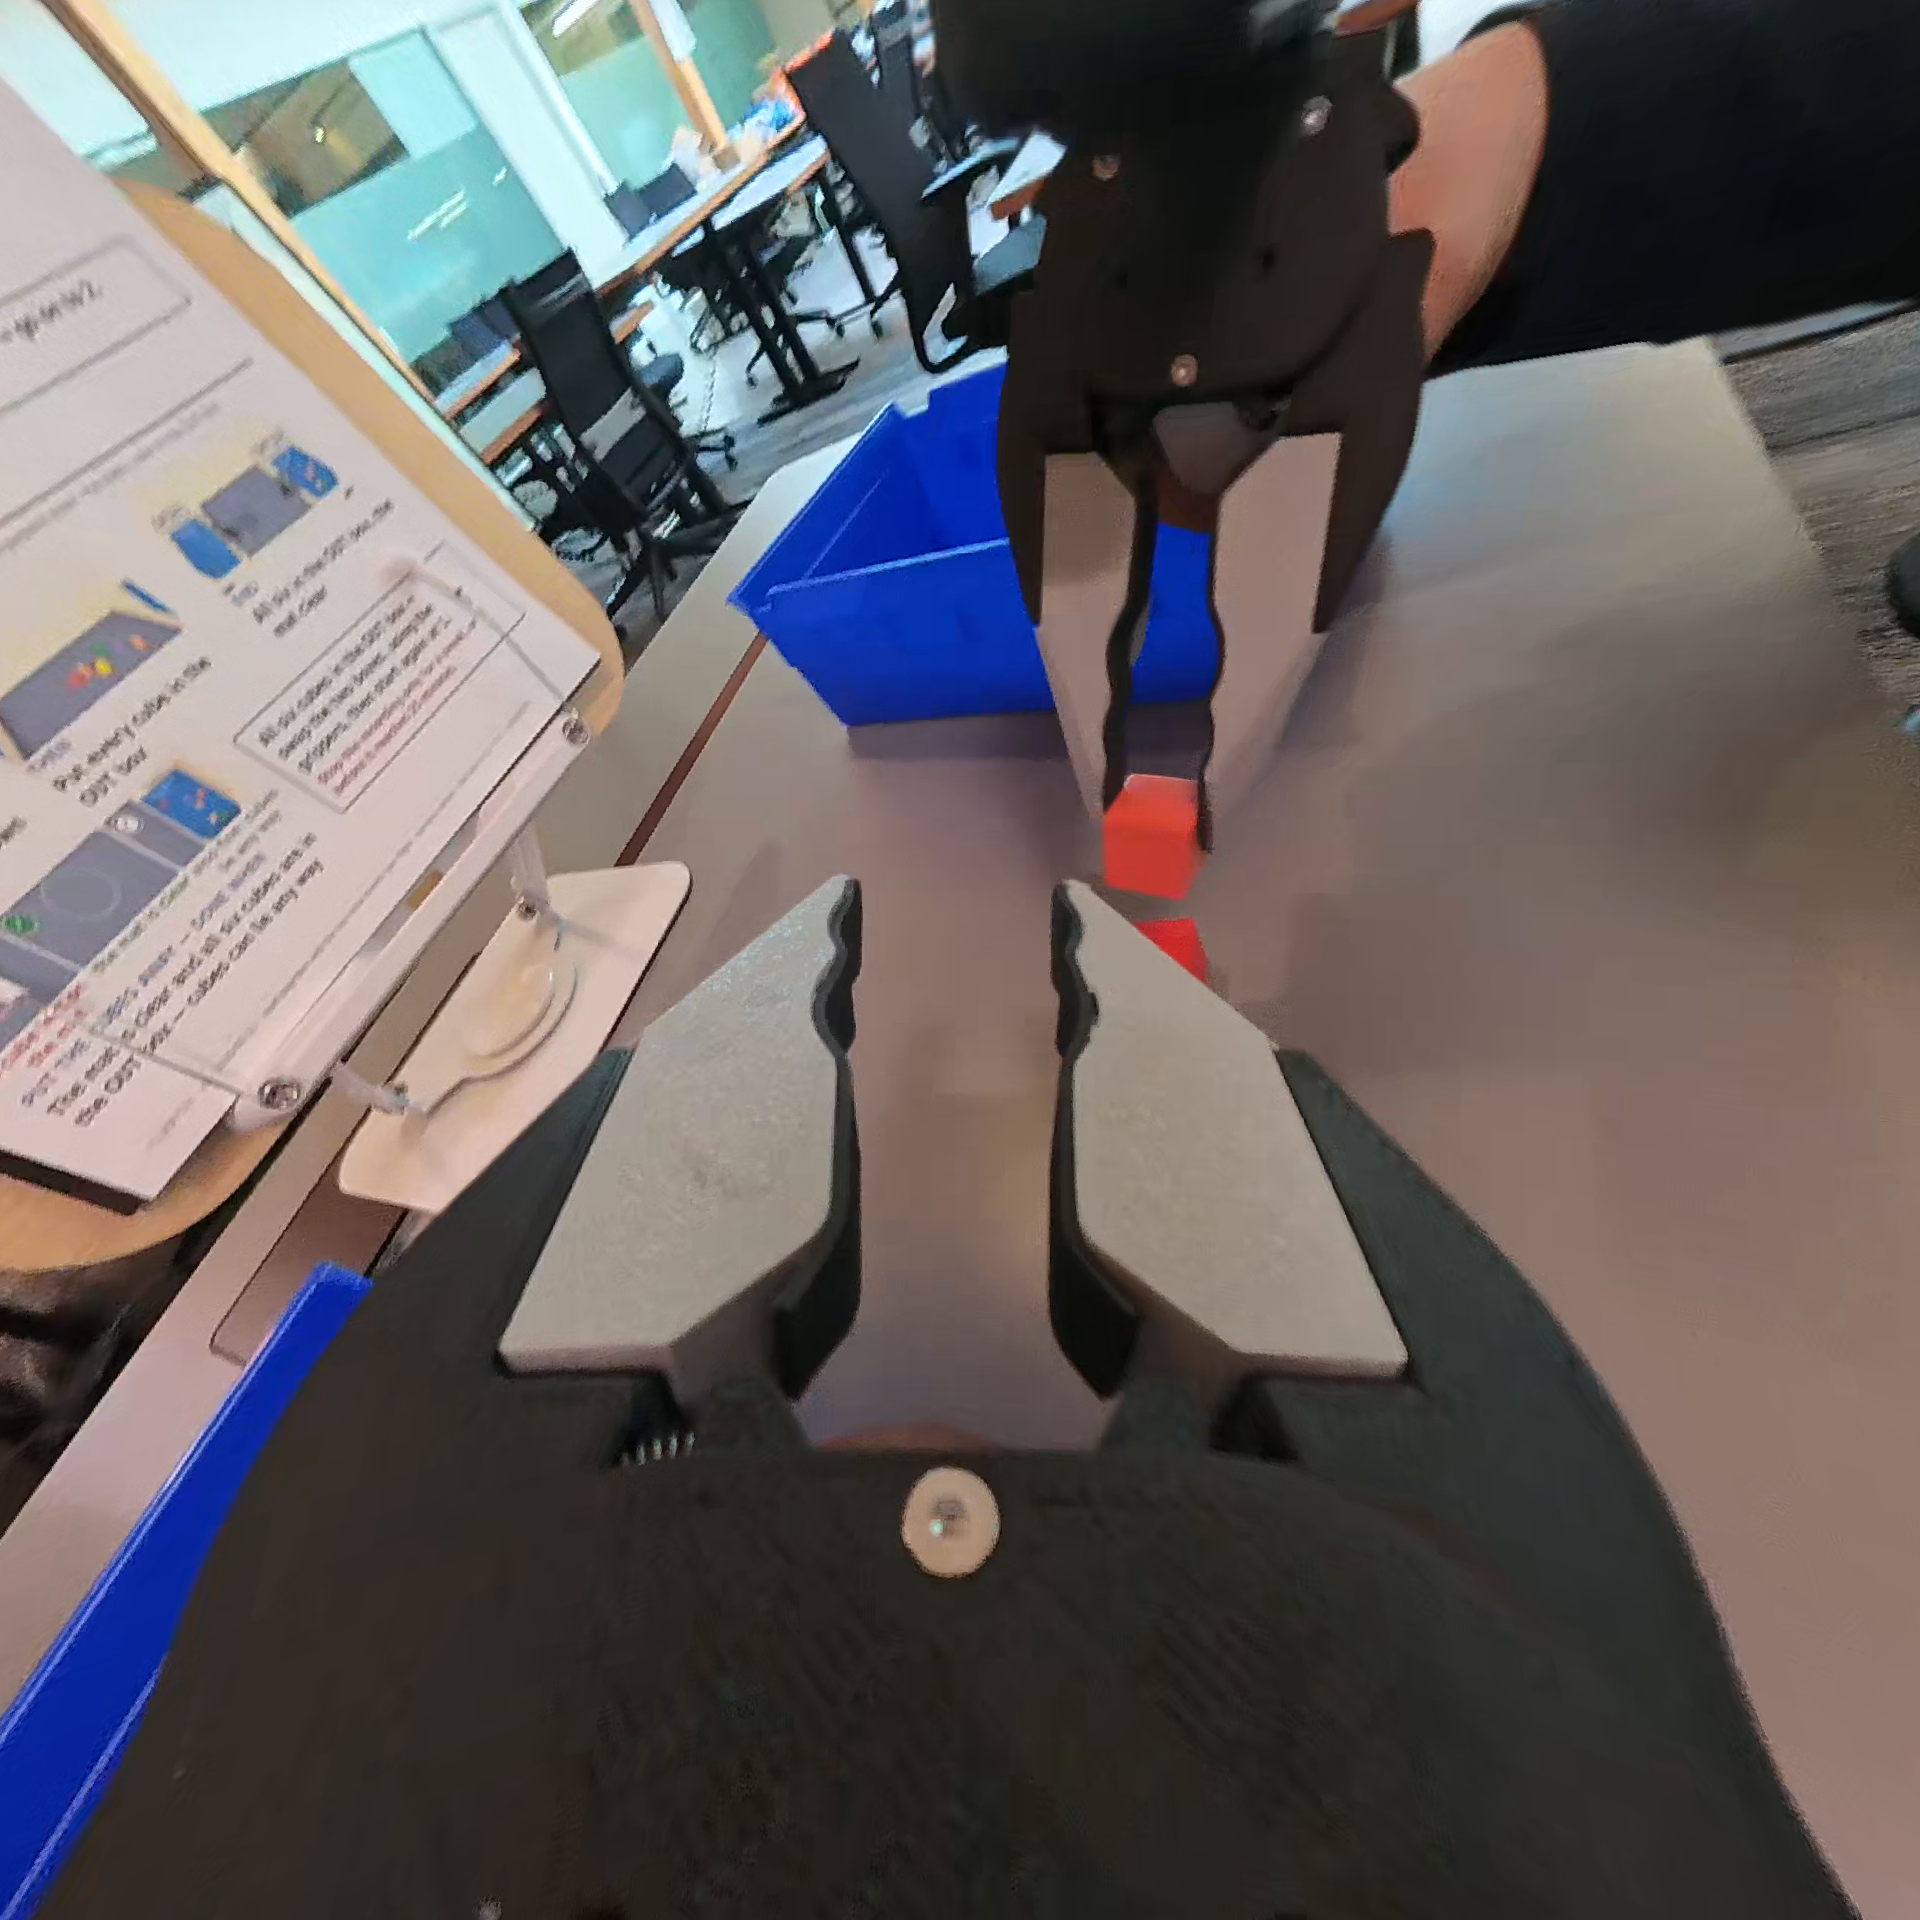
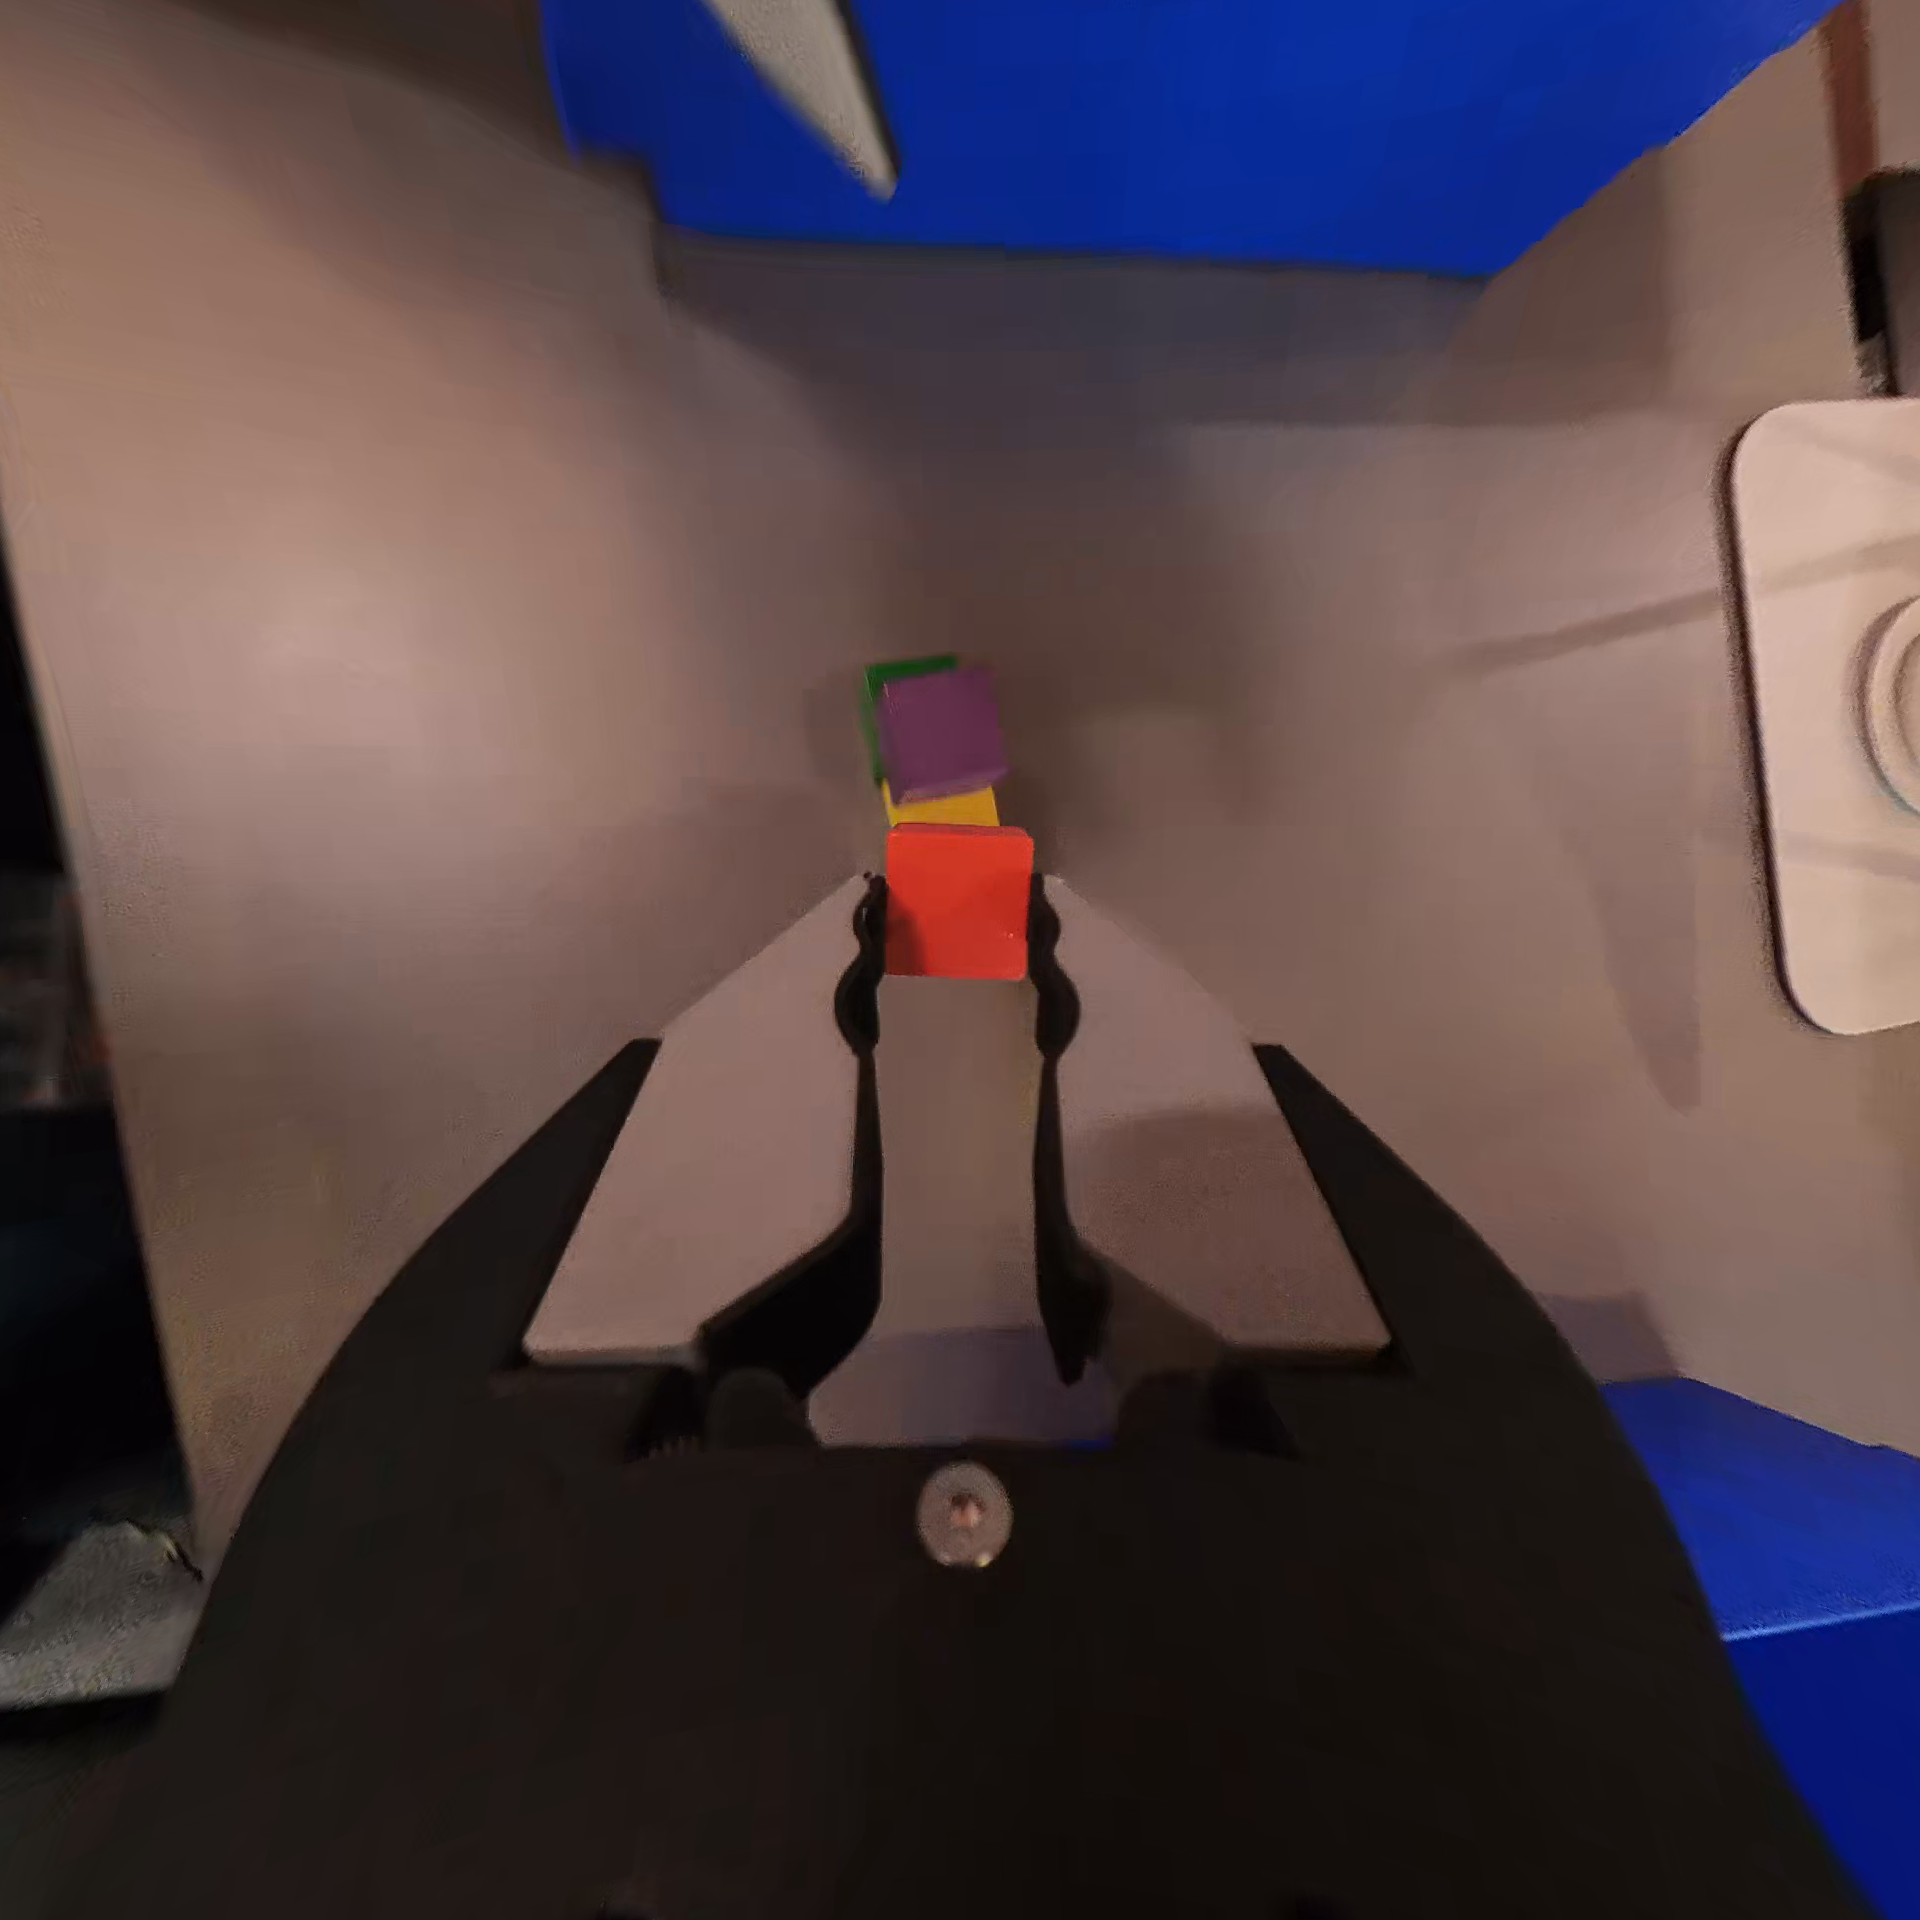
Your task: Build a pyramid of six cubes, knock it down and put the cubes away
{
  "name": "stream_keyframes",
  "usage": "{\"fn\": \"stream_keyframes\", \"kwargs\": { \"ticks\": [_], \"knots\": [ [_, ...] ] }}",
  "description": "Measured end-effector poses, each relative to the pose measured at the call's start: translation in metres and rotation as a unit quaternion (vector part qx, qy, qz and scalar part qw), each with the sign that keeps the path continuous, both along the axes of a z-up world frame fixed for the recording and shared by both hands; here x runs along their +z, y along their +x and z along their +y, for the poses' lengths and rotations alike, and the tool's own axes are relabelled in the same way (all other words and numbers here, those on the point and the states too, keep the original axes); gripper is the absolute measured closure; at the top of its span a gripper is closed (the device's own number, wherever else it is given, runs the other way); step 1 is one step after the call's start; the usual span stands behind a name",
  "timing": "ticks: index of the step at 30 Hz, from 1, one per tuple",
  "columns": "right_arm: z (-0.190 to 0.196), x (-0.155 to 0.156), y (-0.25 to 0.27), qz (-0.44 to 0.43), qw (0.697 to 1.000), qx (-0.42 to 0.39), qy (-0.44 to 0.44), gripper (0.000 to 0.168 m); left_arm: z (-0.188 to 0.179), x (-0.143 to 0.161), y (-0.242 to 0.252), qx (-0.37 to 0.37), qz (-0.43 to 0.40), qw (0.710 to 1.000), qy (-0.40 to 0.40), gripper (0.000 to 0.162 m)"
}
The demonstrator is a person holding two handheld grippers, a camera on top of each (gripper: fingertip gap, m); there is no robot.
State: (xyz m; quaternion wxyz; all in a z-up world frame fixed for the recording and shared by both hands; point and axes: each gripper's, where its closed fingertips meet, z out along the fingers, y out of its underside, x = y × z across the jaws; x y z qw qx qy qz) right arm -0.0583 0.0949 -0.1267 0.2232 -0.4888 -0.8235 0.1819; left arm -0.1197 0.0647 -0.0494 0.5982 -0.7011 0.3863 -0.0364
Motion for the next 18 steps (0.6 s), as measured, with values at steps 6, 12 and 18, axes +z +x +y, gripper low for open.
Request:
{"fn": "stream_keyframes", "kwargs": {
  "ticks": [6, 12, 18],
  "knots": [
    [0.007, -0.025, -0.009, -0.059, 0.997, 0.031, 0.027, 0.144, 0.010, -0.010, -0.013, 0.035, -0.003, 0.999, -0.028, 0.127],
    [0.004, -0.035, -0.013, -0.075, 0.995, 0.055, 0.038, 0.144, 0.011, -0.010, -0.018, 0.043, -0.010, 0.999, -0.031, 0.127],
    [0.001, -0.041, -0.014, -0.084, 0.994, 0.064, 0.035, 0.144, 0.012, -0.013, -0.016, 0.042, -0.002, 0.999, -0.034, 0.127]
  ]
}}
